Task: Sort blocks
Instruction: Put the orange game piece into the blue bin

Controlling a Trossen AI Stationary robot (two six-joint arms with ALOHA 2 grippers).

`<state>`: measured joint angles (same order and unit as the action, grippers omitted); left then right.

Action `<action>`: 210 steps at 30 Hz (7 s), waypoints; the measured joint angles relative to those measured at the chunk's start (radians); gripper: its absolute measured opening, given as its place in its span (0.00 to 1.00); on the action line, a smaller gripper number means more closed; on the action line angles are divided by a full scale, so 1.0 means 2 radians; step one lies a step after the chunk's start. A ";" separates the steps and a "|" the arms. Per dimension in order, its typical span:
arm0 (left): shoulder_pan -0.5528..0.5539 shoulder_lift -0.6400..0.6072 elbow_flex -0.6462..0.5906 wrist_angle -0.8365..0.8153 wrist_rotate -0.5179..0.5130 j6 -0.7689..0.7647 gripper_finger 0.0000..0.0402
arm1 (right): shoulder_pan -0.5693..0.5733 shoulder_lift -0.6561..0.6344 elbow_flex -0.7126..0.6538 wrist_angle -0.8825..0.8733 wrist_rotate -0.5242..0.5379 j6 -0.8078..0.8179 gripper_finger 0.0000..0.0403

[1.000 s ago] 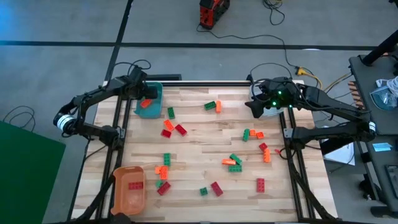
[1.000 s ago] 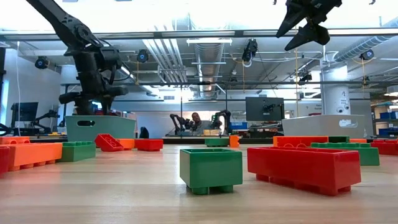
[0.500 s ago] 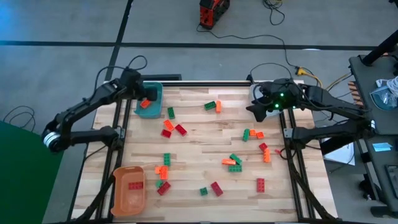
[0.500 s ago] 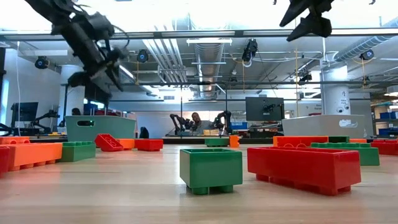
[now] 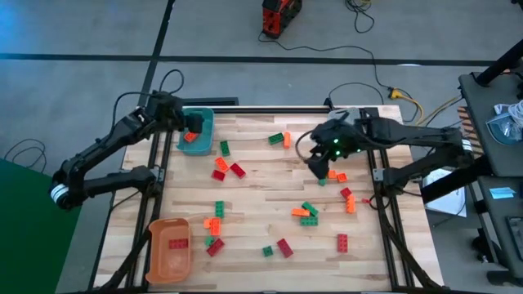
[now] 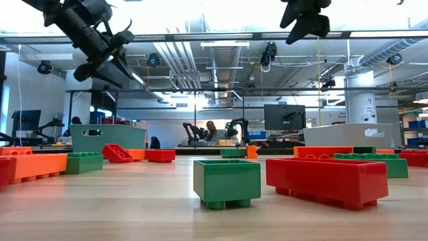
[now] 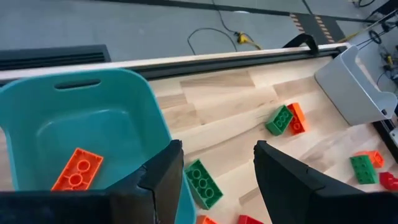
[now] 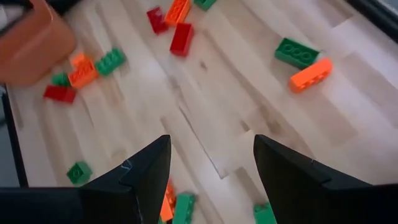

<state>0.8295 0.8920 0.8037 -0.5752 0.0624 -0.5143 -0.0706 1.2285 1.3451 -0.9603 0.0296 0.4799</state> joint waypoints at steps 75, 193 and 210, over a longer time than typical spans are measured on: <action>0.000 -0.002 0.000 0.010 0.000 0.044 0.43 | 0.255 -0.023 -0.347 0.017 -0.065 0.734 0.58; -0.194 0.212 0.079 0.288 0.201 0.223 0.43 | -0.129 0.254 0.162 0.154 -0.240 -0.357 0.21; -0.195 0.236 0.092 0.292 0.223 0.239 0.16 | -0.129 0.254 0.162 0.154 -0.239 -0.332 0.21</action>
<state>0.4397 1.3637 0.9886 0.0082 0.5074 -0.0361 -0.3283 1.7363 1.6684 -0.6529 -0.4490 -0.1841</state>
